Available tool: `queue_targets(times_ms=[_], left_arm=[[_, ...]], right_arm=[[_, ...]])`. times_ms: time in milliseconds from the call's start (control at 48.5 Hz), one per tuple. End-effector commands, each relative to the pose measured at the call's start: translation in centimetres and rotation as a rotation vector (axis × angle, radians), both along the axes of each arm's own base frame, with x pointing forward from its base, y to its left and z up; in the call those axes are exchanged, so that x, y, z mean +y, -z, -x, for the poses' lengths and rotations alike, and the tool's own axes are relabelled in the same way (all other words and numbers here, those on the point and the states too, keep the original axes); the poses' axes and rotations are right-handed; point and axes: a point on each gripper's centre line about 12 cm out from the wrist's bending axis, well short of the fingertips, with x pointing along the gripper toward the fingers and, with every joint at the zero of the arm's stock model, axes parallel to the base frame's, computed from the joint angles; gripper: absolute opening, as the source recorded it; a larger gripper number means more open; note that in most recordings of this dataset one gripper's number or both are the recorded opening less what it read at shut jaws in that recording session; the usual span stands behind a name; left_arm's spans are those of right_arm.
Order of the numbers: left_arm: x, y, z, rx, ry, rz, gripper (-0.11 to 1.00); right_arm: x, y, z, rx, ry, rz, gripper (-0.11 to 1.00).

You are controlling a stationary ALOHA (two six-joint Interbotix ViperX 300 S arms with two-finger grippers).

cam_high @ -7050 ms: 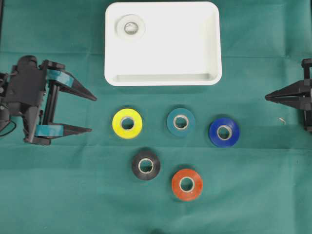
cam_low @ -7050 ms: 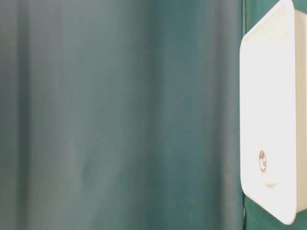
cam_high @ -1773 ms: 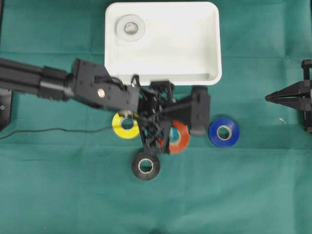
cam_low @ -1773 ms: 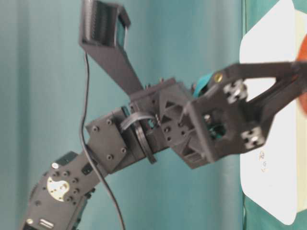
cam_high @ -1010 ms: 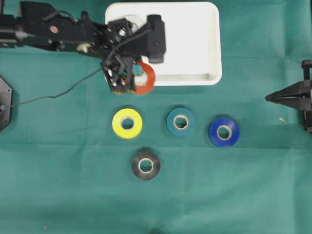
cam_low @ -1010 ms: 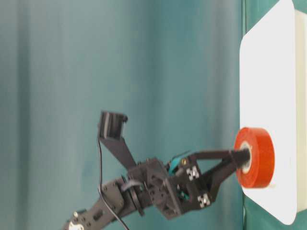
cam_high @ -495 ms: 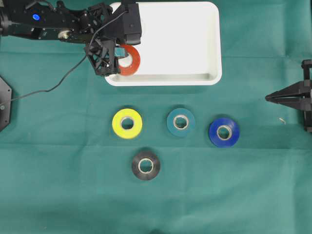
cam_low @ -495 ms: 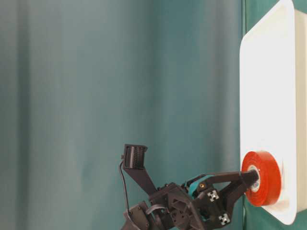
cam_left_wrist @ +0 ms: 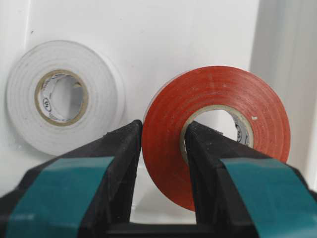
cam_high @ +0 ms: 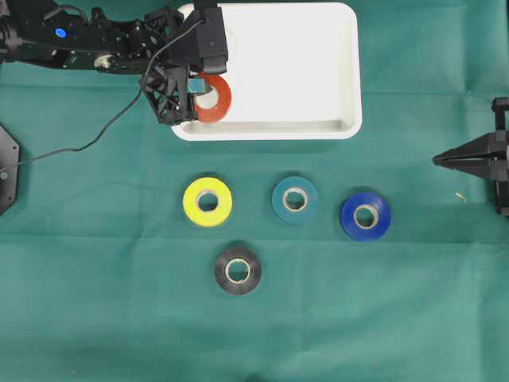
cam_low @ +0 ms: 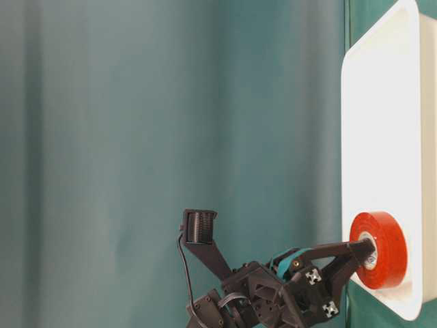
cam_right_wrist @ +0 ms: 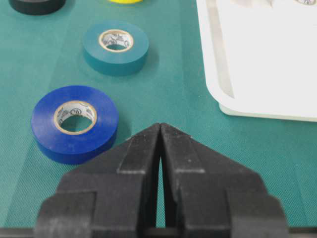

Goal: Put the tape into the white case with the left arm.
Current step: 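Lower the red roll into the tray and open the left gripper, then withdraw the left gripper to the left side of the table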

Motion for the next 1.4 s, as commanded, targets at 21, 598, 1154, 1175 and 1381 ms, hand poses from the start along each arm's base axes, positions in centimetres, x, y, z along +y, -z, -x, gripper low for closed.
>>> queue_targets(times_ms=[21,598,1154,1175,1381], left_arm=[[0.4,-0.6,-0.3,-0.031,-0.01,-0.01,0.26],[0.2,-1.0,-0.2,-0.04,-0.002,-0.016,0.85],[-7.6,-6.1,-0.5,-0.175,0.186,-0.028,0.84],[-8.0,-6.2,-0.4,-0.18,0.193,-0.026,0.84],[-11.2,-7.5,1.2,-0.227,0.224,0.021,0.84]], right_arm=[[0.0,-0.5,-0.2,-0.017,0.0,0.003,-0.09],[0.0,-0.5,-0.2,-0.017,0.0,0.002,-0.09],[0.0,-0.5,-0.2,-0.017,0.0,0.002,-0.09],[0.0,-0.5,-0.2,-0.017,0.0,0.003,-0.09],[0.0,-0.5,-0.2,-0.017,0.0,0.003,-0.09]])
